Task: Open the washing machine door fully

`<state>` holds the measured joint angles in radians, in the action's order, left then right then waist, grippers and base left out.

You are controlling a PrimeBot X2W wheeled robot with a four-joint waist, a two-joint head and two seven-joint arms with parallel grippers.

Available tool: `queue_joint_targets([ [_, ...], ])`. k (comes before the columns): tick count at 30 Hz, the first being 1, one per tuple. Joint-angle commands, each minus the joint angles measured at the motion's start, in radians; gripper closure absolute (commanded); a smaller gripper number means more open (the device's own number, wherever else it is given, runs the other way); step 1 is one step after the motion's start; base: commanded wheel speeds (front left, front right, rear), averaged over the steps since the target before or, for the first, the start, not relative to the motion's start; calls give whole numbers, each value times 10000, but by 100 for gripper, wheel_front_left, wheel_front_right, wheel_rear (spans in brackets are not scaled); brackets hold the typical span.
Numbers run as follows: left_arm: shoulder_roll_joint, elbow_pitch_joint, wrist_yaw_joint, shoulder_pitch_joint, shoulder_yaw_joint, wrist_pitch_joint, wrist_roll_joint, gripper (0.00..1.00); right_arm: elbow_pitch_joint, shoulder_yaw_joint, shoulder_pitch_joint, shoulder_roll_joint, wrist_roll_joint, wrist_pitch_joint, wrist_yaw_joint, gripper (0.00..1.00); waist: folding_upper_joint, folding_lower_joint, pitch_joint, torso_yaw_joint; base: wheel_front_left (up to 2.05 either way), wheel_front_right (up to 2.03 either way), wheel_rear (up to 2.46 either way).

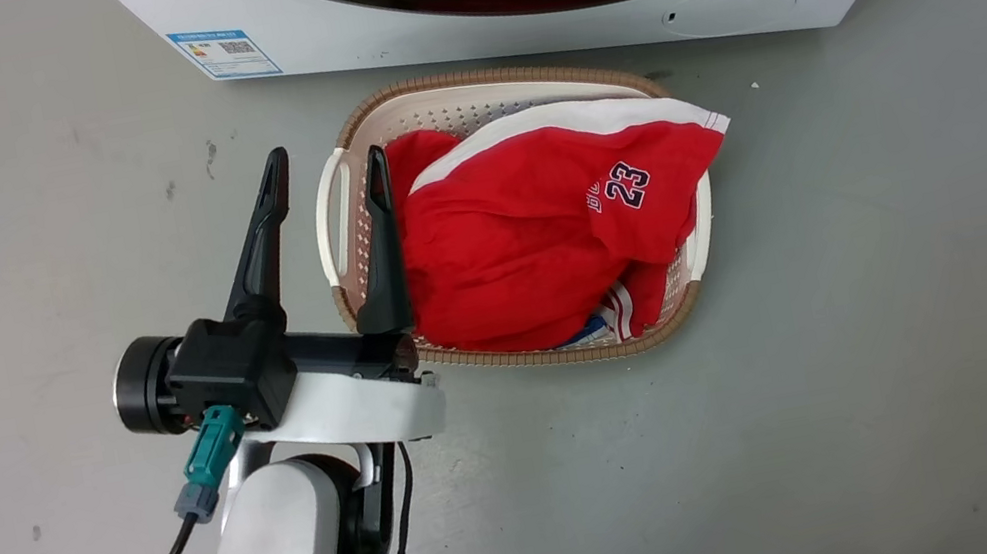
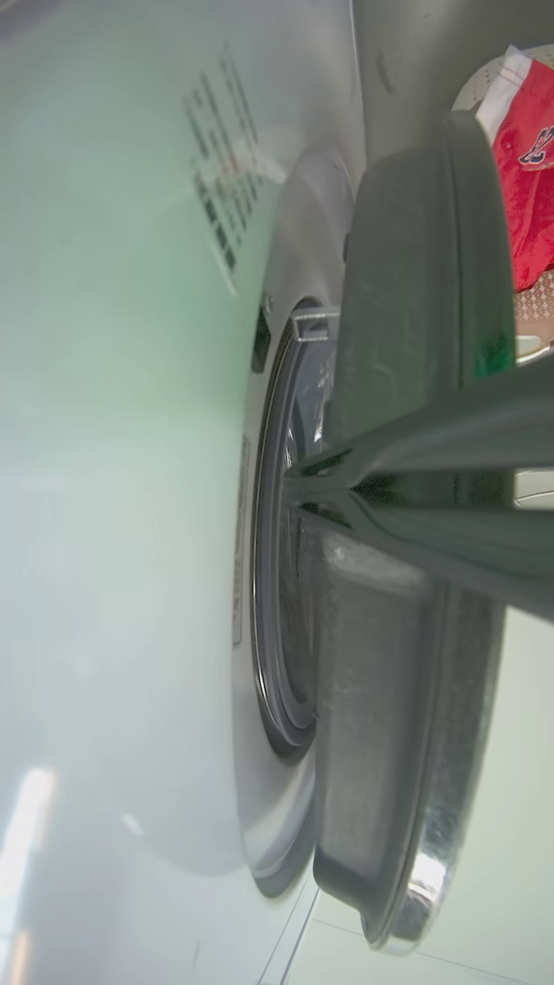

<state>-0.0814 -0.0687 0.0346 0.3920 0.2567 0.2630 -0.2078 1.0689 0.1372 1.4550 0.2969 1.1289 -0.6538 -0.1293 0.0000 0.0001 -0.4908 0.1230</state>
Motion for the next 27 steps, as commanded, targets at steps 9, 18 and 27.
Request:
queue_joint_targets([
  [9, 116, -229, -78, 107, 12, 26, -40, 0, -540, -11, -808, -203, -86, -1177, -27, 100, 0, -1, 342, -13, 0, 0, 0],
  [18, 156, -590, -146, -506, -62, 26, -93, 0, -1429, 91, -2193, -511, -16, -2117, -27, 100, 0, -1, 1362, -112, 0, 0, 0],
  [27, 57, -938, -173, -1288, -212, 26, -144, 0, -2086, 185, -3732, -1100, -59, -2665, -26, 100, 0, -1, 2547, -125, 0, 0, 0],
])
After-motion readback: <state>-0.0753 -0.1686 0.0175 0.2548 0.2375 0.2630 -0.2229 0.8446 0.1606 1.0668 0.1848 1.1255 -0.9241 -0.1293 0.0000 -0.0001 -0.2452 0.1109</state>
